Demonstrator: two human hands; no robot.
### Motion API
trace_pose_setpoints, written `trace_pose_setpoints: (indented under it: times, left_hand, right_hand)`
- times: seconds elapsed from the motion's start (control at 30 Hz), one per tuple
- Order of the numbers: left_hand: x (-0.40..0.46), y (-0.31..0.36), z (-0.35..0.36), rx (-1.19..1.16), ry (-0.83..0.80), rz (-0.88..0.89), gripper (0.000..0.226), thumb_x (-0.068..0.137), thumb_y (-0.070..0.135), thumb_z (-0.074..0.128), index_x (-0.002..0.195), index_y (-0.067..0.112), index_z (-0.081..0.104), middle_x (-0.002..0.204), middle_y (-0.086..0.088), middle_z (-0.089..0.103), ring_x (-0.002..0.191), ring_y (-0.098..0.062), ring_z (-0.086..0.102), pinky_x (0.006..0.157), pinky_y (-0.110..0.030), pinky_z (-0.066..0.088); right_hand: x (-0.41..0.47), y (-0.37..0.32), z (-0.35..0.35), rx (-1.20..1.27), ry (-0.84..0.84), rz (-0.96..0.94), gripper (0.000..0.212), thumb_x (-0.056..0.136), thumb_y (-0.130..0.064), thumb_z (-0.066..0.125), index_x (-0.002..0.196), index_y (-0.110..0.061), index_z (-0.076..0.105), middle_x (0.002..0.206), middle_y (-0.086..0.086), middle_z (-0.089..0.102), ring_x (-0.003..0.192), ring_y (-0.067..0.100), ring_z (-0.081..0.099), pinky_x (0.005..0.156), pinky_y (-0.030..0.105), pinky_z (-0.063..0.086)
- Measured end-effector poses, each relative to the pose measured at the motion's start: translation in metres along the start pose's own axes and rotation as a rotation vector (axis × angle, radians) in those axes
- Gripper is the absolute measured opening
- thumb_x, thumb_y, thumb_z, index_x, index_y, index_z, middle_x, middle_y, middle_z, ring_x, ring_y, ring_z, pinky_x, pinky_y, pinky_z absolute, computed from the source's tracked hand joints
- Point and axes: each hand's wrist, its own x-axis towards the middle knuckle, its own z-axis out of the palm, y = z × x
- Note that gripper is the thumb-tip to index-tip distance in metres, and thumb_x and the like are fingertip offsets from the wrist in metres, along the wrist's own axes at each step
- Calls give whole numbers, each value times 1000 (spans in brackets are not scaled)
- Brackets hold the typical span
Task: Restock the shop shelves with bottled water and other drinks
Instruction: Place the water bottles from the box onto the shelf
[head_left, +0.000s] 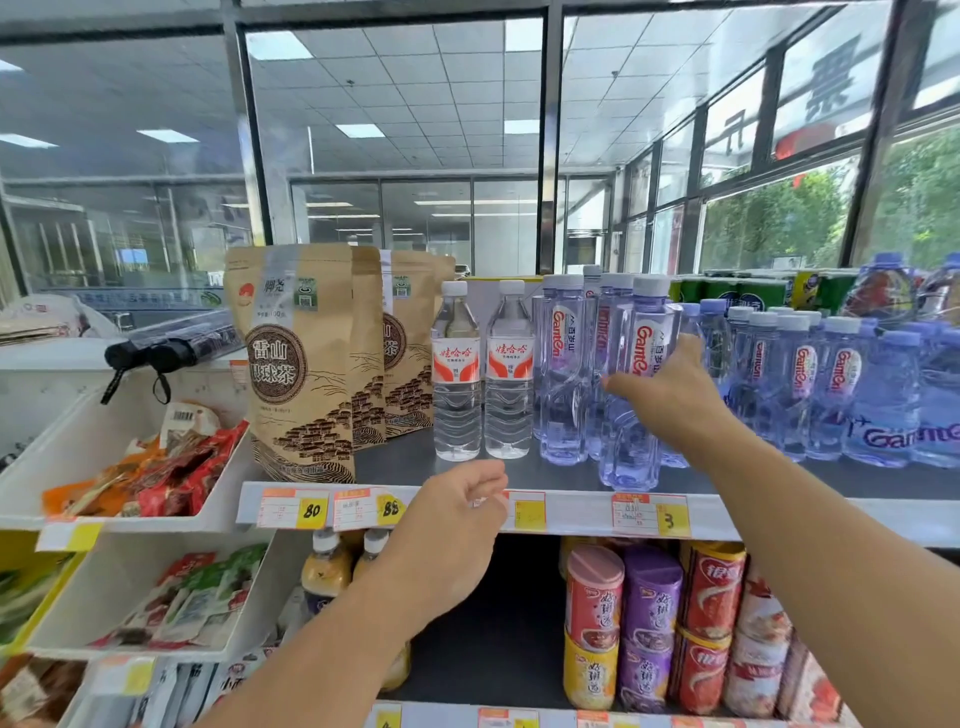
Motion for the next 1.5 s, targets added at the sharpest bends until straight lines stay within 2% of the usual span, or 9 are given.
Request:
trace_pose_setpoints:
  times: [0.1,0.23,0.33,0.47,0.7,0.9,1.07,1.33,1.5]
  left_hand:
    - [2,-1,6,-23,-11,6,41,98,16,53,139,22,50,132,13,59,117,3,52,91,-6,34]
    - [9,4,16,-71,-18,-15,45,97,17,56,141,24,46,135,13,56,111,3,54,82,-6,38]
    - [18,9,28,-158,-15,-22,58,93,17,65,144,27,40,137,11,54,116,-3,54,97,-22,43]
    - [29,31,41,-326,-25,19,55,89,5,68,131,32,46,123,10,60,108,4,55,75,-3,45]
    - [44,37,41,-513,124,169,45,77,6,80,104,35,60,101,-3,65,104,-27,63,96,-45,47]
    - [35,51,51,-612,137,292,27,71,30,74,92,40,60,70,24,65,79,-19,64,88,-41,54]
    - [35,55,55,-725,61,216,29,87,33,63,112,18,63,92,0,70,60,-14,66,80,-34,59]
    - [29,66,61,-698,94,273,8,92,12,61,96,19,58,74,-3,66,51,-13,64,77,-37,54]
    - [30,53,64,-356,185,435,36,89,4,67,104,37,66,72,-5,58,72,-20,62,74,-12,48]
  right_hand:
    - [2,0,-6,58,45,-50,57,86,-31,78,122,-14,37,97,7,62,81,25,64,75,46,54]
    - [3,-7,-13,150,149,-106,74,81,-48,79,129,-12,35,92,-1,58,81,23,63,72,43,51]
    - [6,-24,-14,274,108,-37,93,63,-66,83,127,-13,42,103,5,64,88,26,67,79,48,57]
    - [12,-39,-7,529,10,114,85,61,-60,84,124,-12,53,107,10,69,85,29,71,59,48,62]
    - [28,-30,8,679,-72,275,69,77,-60,75,126,-17,55,118,12,67,91,33,70,52,34,57]
    - [26,-20,6,794,-48,296,52,86,-57,69,124,-22,58,118,9,66,84,30,71,49,32,57]
    - [15,-14,-5,946,-90,293,20,93,-43,63,93,-23,60,79,1,70,56,21,66,50,31,59]
    - [2,-5,-15,1087,-146,220,44,85,-47,60,116,-17,63,107,13,69,88,32,67,82,50,58]
    - [-8,-6,-25,1158,-418,265,62,85,-63,62,111,-7,60,110,28,70,98,45,71,79,54,57]
